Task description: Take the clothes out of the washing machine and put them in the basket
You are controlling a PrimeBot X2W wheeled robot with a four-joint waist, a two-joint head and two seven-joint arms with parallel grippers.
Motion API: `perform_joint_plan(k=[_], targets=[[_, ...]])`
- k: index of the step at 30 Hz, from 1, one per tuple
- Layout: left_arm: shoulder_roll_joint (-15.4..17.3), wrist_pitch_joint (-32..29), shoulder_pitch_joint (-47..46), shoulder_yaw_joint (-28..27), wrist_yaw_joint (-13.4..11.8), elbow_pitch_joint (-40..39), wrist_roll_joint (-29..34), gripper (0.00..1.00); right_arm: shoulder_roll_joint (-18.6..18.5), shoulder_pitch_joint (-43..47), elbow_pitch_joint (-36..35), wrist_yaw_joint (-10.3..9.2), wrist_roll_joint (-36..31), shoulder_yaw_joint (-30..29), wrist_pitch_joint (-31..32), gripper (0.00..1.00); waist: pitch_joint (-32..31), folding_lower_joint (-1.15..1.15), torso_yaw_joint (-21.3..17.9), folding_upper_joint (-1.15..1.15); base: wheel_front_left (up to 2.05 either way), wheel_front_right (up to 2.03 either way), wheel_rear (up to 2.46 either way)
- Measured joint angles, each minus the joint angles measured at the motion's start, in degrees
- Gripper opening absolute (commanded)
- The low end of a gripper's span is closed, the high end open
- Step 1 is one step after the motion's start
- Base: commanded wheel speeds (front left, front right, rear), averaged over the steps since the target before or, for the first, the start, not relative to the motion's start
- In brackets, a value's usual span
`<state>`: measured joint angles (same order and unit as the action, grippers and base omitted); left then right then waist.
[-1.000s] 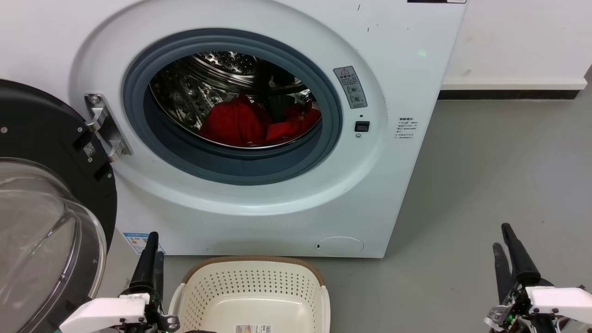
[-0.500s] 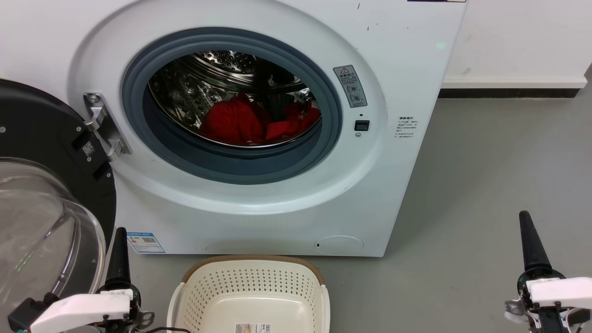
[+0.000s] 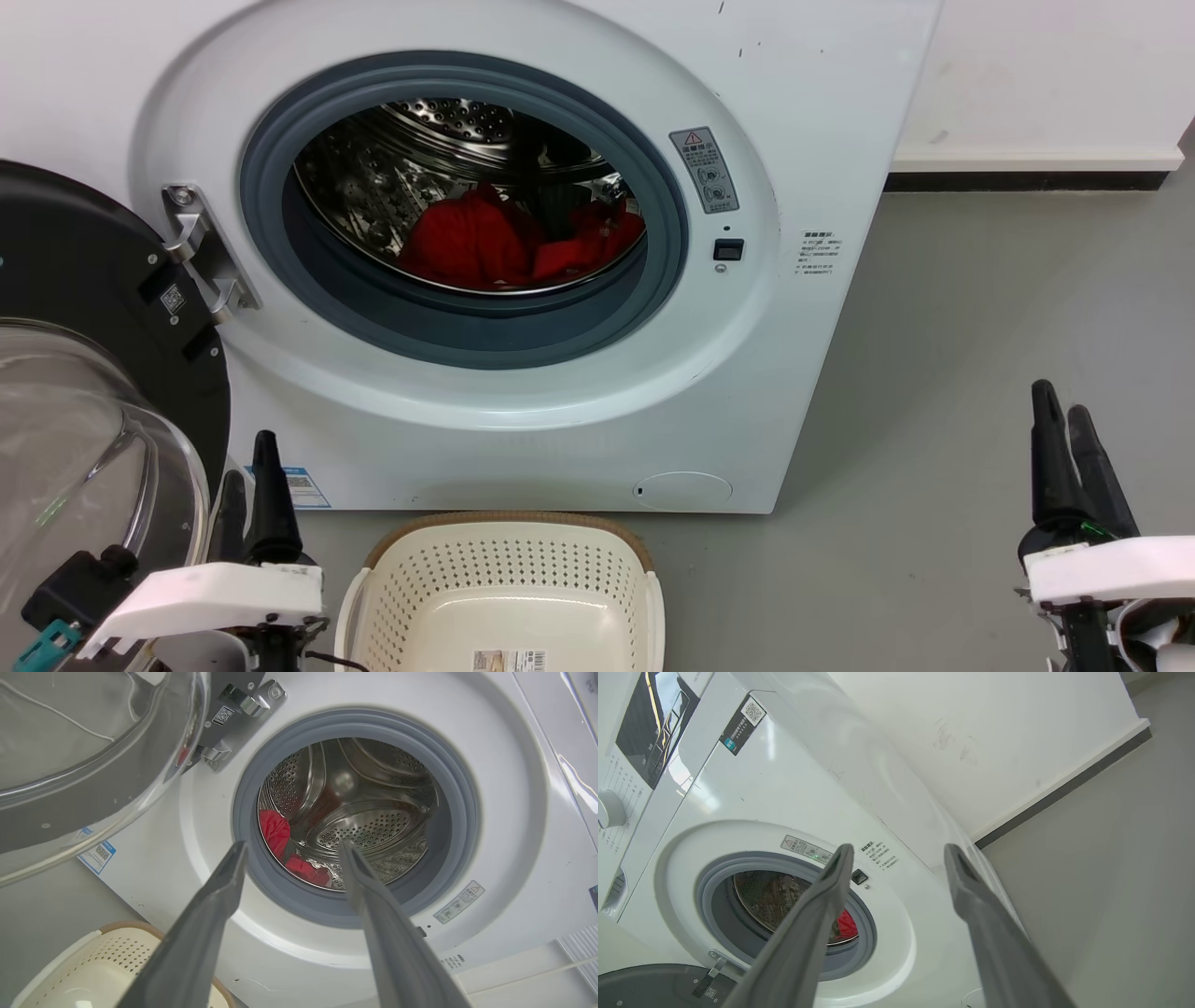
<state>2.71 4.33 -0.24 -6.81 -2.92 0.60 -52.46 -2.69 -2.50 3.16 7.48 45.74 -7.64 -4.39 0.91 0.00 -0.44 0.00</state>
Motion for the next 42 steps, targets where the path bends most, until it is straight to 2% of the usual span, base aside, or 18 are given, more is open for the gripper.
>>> perform_joint_plan(k=[5, 14, 20, 23, 34, 42], targets=[[0.0, 1.0, 0.4, 2.0, -2.2, -1.7, 5.7, 1.0, 0.0, 0.5, -1.9, 0.0, -5.9, 1.0, -0.8, 1.0, 0.1, 0.0, 0.0, 0.0, 0.0, 0.0, 0.0], [0.0, 2.5, 1.2, 5.9, -2.7, -3.3, 16.1, 1.0, 0.0, 1.6, -4.2, 0.01, -16.3, 2.6, -2.4, 1.0, 0.2, 0.0, 0.0, 0.0, 0.0, 0.0, 0.0], [0.2, 3.4, 1.7, 8.0, -4.1, -3.7, 22.4, 1.0, 0.0, 2.1, -5.0, 0.01, -22.9, 3.5, -3.4, 1.0, 0.2, 0.0, 0.0, 0.0, 0.0, 0.0, 0.0], [0.8, 3.9, 1.9, 9.4, -5.3, -3.9, 25.2, 1.0, 0.0, 2.9, -4.9, 0.01, -23.9, 4.7, -3.7, 1.0, 0.3, 0.0, 0.0, 0.0, 0.0, 0.0, 0.0], [4.0, 5.5, 2.3, 15.0, -10.8, -3.9, 32.0, 1.0, 0.0, 3.8, -4.0, 0.01, -30.6, 6.6, -5.4, 1.0, 0.4, 0.0, 0.1, 0.0, 0.0, 0.0, 0.0], [4.7, 6.5, 2.7, 17.3, -11.0, -3.9, 34.3, 1.0, 0.0, 4.0, -4.0, 0.02, -35.7, 7.2, -6.5, 1.0, 0.4, 0.0, 0.2, 0.0, 0.0, 0.0, 0.0]])
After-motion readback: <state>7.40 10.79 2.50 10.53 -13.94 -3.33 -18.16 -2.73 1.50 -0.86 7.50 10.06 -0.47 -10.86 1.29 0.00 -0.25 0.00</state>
